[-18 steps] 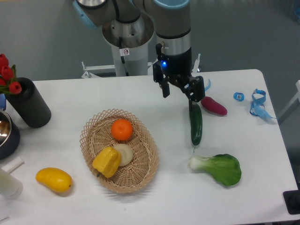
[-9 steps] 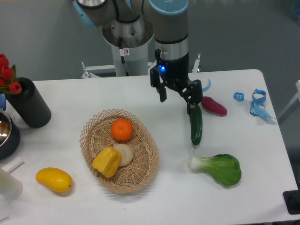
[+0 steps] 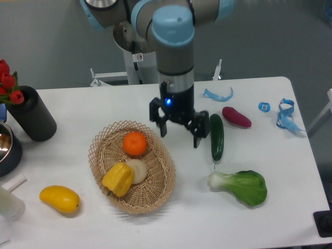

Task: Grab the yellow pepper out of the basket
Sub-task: 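Move the open gripper over the basket and lower toward the yellow pepper, then lower the gripper around the yellow pepper and close on it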

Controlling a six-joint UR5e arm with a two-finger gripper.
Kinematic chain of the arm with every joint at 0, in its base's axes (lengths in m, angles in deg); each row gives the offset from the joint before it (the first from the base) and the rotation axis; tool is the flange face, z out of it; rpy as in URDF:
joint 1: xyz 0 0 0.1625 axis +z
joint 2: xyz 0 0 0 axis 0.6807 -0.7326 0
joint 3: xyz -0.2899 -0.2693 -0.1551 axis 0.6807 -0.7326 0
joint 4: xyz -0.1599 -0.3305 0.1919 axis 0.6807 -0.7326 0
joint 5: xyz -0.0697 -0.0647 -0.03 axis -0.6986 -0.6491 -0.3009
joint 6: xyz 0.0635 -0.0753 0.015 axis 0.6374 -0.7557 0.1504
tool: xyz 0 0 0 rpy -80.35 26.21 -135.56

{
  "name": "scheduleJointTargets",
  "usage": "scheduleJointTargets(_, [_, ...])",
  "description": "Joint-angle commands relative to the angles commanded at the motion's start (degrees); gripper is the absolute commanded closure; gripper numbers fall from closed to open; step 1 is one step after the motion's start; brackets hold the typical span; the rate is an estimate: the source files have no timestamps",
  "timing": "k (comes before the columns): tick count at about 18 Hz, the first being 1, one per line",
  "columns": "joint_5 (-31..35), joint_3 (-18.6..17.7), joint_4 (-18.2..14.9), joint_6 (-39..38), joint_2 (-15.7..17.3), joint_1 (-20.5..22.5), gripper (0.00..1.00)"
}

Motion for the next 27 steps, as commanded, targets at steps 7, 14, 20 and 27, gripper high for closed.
scheduleJointTargets(7, [0.1,2.6,1.1,-4.2,-5.6,-4.1,0.00])
scheduleJointTargets(14, [0.8,-1.9,1.2,-6.3,-4.9,-6.5,0.00])
scheduleJointTargets(20, [6.9,-3.5,1.4,4.1,-5.5,-9.8,0.00])
scheduleJointTargets(27, [7.9,-4.1,2.7,6.2,-5.9,-11.5,0.00])
